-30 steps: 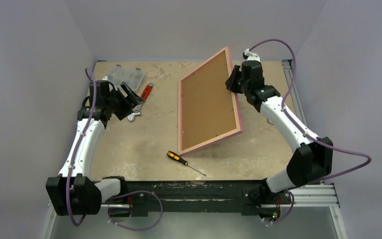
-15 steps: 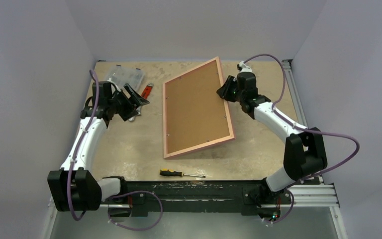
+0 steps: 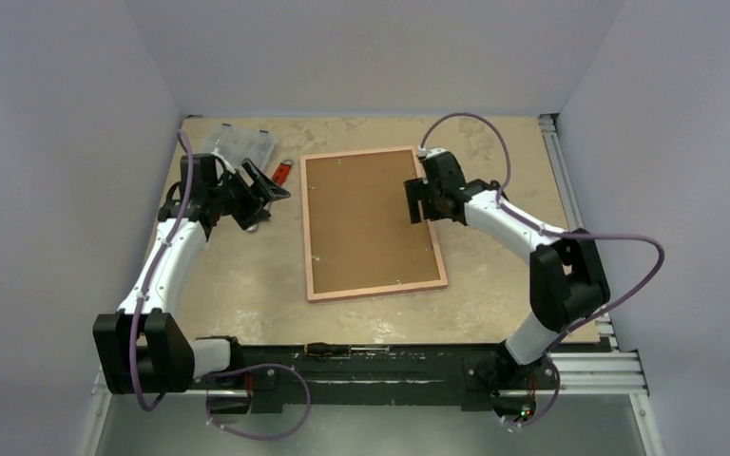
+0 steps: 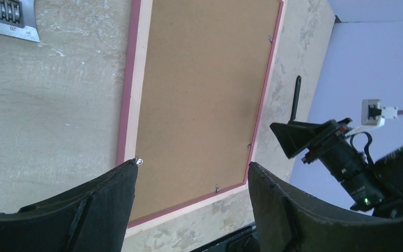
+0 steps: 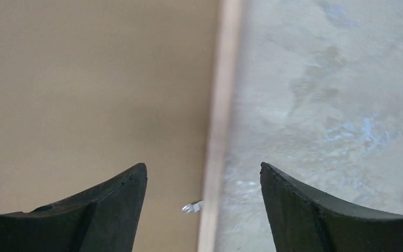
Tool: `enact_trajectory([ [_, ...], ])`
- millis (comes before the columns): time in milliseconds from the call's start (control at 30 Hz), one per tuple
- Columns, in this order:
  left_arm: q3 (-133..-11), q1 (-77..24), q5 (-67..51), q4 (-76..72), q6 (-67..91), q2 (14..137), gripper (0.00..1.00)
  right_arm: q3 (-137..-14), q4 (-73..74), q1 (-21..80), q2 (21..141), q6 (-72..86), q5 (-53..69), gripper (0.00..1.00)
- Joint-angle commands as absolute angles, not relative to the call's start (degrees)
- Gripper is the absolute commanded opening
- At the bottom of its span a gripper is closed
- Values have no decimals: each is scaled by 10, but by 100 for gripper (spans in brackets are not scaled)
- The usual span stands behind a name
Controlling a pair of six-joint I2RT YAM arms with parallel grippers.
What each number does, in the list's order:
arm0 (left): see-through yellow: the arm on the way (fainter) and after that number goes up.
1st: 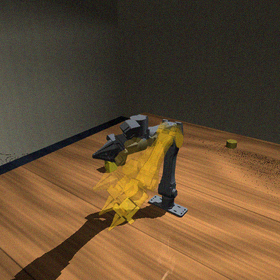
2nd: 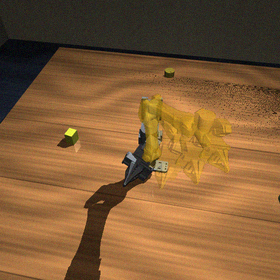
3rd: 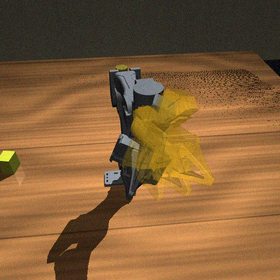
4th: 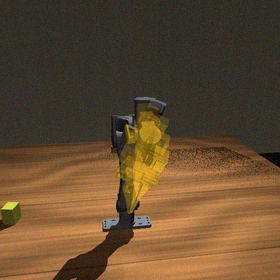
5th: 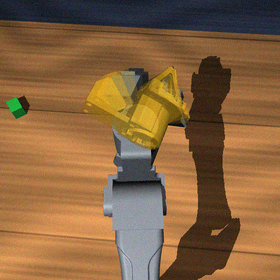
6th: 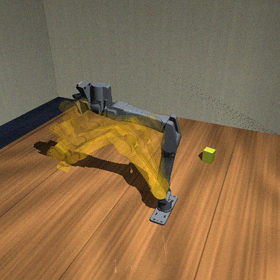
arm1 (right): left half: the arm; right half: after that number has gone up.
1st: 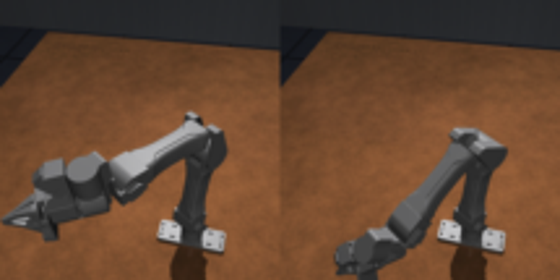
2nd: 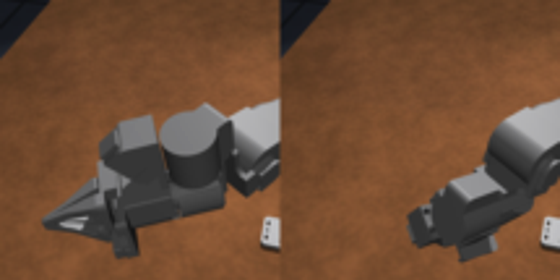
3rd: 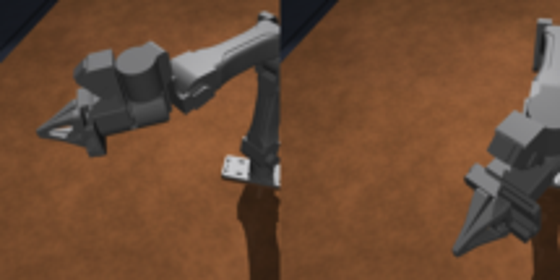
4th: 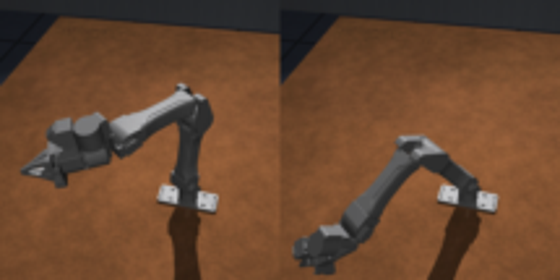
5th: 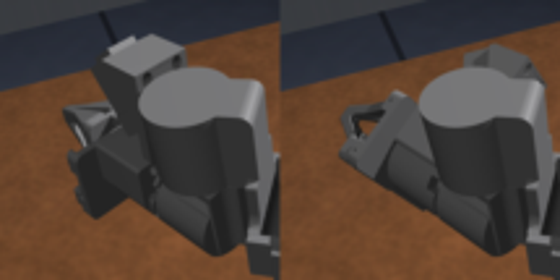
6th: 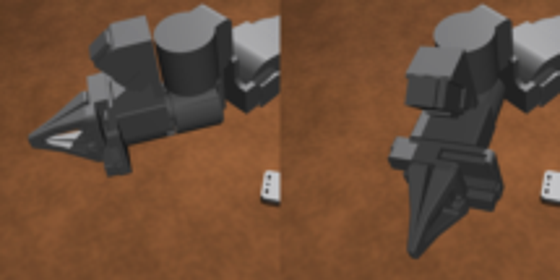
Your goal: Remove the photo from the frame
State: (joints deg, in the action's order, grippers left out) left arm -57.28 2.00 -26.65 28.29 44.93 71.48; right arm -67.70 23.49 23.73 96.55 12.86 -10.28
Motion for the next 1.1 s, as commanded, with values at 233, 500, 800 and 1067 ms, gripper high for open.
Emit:
enact_trajectory([
  [233,-569,12,-308,249,464,750,75,-675,209,627,940,3,-13,72],
  [500,-570,11,-318,248,464,763,75,-754,205,776,1052,-16,-2,69],
  [800,-571,11,-324,247,466,772,75,-750,202,829,1092,-5,-25,69],
  [1067,-573,11,-328,246,467,779,75,-728,202,833,1083,22,-30,59],
])
